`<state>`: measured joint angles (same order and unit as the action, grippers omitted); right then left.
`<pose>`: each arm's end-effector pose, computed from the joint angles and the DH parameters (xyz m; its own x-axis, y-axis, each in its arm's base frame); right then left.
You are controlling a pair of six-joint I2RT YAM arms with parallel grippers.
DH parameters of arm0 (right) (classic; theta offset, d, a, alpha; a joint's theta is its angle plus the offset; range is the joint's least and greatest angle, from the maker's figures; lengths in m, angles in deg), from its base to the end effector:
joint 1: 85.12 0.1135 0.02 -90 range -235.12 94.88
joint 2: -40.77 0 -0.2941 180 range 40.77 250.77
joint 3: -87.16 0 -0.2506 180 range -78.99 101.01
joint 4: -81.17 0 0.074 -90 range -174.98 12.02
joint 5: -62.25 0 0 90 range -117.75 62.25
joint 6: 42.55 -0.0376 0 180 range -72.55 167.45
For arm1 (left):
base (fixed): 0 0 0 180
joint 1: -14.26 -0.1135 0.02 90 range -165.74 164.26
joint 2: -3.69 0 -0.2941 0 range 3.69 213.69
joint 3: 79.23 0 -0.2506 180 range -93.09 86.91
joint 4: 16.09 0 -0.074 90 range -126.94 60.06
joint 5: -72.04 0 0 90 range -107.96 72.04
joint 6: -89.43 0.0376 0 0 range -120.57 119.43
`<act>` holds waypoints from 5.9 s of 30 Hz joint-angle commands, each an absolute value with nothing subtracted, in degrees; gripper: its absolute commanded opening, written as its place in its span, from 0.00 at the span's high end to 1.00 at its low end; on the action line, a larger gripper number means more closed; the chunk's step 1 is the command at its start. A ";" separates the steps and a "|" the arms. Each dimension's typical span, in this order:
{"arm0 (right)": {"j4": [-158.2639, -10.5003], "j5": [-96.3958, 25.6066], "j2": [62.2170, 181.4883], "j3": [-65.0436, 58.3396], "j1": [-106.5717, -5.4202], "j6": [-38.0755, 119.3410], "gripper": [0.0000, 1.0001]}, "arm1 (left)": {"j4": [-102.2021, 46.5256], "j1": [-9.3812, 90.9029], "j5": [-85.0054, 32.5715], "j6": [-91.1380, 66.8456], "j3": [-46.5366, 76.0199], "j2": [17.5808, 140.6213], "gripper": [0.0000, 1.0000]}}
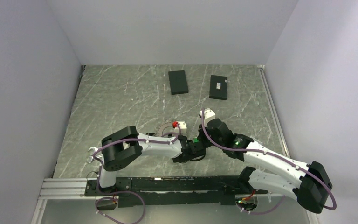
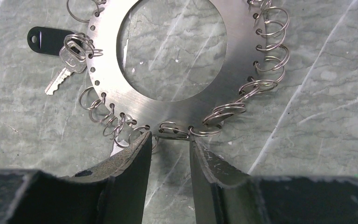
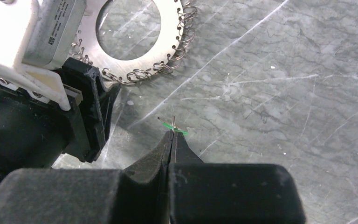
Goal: Put the keys on the keyring
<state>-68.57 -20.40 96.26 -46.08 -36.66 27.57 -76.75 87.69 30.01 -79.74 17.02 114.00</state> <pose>0.1280 0.1372 0.2478 -0.6224 -0.1939 -0.7583 -0.4942 0.8486 0.1886 0.1269 -0.3285 0.1782 -0.6737 -0.0416 -0.7378 -0.1611 0.9827 0.0918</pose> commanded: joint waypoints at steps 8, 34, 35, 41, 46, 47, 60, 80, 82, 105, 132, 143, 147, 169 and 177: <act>-70.66 -21.25 95.64 -46.47 -36.47 27.75 1.00 | -75.00 87.01 33.48 -79.23 14.79 113.27 0.59; -70.57 -21.24 95.09 -46.65 -36.52 27.69 1.00 | -78.54 87.33 31.24 -83.05 16.46 112.69 0.77; -70.64 -21.17 95.17 -46.64 -36.52 27.71 1.00 | -78.55 87.60 31.18 -83.01 16.45 112.49 0.78; -70.80 -21.07 95.70 -46.65 -36.45 27.67 1.00 | -84.09 88.35 31.78 -87.42 15.78 112.86 0.77; -70.76 -21.07 95.80 -46.65 -36.53 27.67 1.00 | -81.70 88.35 32.93 -86.70 17.37 111.83 0.70; -70.74 -21.07 95.79 -46.67 -36.52 27.67 1.00 | -81.02 88.35 33.27 -86.19 17.39 111.80 0.67; -70.79 -21.58 96.12 -46.70 -36.52 27.56 1.00 | -75.89 85.29 33.59 -83.65 19.11 111.27 0.58; -70.74 -21.65 96.41 -46.67 -36.50 27.50 1.00 | -77.36 84.79 33.73 -85.72 21.43 110.30 0.71; -70.61 -21.60 96.56 -46.59 -36.52 27.54 1.00 | -77.19 84.84 33.61 -85.48 21.51 110.30 0.73; -68.64 -20.89 95.33 -43.89 -36.52 27.42 1.00 | -62.98 84.97 25.39 -52.79 25.79 95.10 1.00; -69.26 -48.42 87.48 -36.81 -36.49 30.57 1.00 | -50.23 80.83 -8.94 8.07 29.24 73.71 1.00; -72.58 -49.16 92.83 -38.32 -36.48 28.90 1.00 | -46.82 80.44 -12.44 7.01 31.65 72.53 1.00; -73.04 -48.81 93.26 -38.12 -36.45 28.79 1.00 | -46.02 80.44 -13.03 6.70 32.77 71.67 1.00; -74.55 -48.69 98.00 -37.90 -36.50 29.65 1.00 | -44.53 80.44 -14.49 6.21 34.17 71.11 1.00; -72.64 -46.15 97.81 -36.27 -36.48 30.66 1.00 | -45.72 80.44 -15.16 6.55 33.78 71.21 1.00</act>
